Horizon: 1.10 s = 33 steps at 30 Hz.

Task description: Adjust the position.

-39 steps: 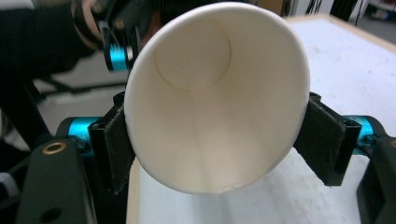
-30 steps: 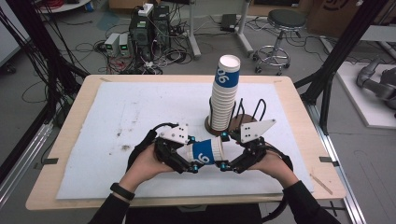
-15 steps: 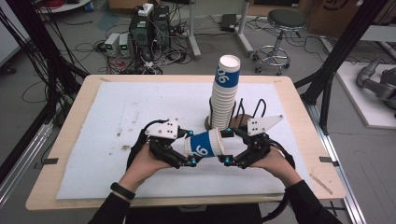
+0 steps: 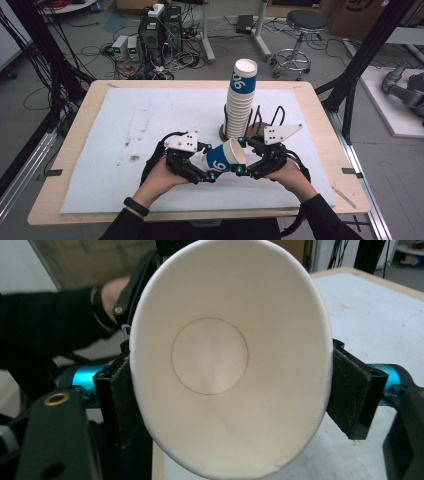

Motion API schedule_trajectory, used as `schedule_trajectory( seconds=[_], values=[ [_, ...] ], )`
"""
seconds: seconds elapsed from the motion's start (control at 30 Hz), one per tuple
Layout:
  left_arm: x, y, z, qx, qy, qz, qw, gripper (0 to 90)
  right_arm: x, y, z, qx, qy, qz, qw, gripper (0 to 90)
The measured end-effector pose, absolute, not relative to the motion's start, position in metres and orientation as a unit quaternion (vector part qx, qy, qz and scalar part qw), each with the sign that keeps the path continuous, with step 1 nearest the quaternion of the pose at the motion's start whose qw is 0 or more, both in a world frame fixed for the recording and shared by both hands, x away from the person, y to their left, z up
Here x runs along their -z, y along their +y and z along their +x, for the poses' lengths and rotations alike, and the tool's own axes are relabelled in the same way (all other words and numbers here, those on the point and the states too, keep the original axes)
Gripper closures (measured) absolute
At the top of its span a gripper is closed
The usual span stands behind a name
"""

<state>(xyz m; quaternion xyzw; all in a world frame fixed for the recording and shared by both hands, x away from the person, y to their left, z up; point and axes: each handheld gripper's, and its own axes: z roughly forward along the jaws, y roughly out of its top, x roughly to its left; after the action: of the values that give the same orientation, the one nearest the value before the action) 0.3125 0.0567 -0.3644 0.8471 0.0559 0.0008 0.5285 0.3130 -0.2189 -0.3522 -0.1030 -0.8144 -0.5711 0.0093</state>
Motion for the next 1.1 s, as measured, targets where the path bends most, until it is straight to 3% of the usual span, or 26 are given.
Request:
schedule_trajectory(
  seconds=[0.2,0.33,0.4,0.63,0.73,0.97,1.1],
  values=[
    [0.363,0.047,0.307,-0.024,0.046,0.873,0.484,23.6,0.349,-0.214,0.308,0.529,-0.845,-0.081,-0.015,23.1],
    [0.367,0.044,0.306,-0.031,0.036,0.878,0.476,29.8,0.348,-0.212,0.306,0.516,-0.853,-0.076,-0.024,21.4],
    [0.368,0.045,0.307,-0.029,0.038,0.869,0.492,29.7,0.348,-0.211,0.306,0.523,-0.848,-0.08,-0.025,17.5],
    [0.372,0.054,0.31,-0.009,0.056,0.811,0.582,30.1,0.348,-0.219,0.312,0.595,-0.794,-0.119,0.009,17.1],
    [0.373,0.054,0.31,-0.014,0.062,0.806,0.588,30.2,0.347,-0.219,0.312,0.606,-0.785,-0.13,0.013,17.1],
    [0.371,0.059,0.311,-0.033,0.063,0.813,0.578,30.1,0.344,-0.223,0.311,0.577,-0.808,-0.114,-0.024,16.8],
    [0.37,0.063,0.313,-0.031,0.07,0.801,0.594,30.1,0.346,-0.226,0.314,0.581,-0.804,-0.127,-0.015,15.5]
  ],
)
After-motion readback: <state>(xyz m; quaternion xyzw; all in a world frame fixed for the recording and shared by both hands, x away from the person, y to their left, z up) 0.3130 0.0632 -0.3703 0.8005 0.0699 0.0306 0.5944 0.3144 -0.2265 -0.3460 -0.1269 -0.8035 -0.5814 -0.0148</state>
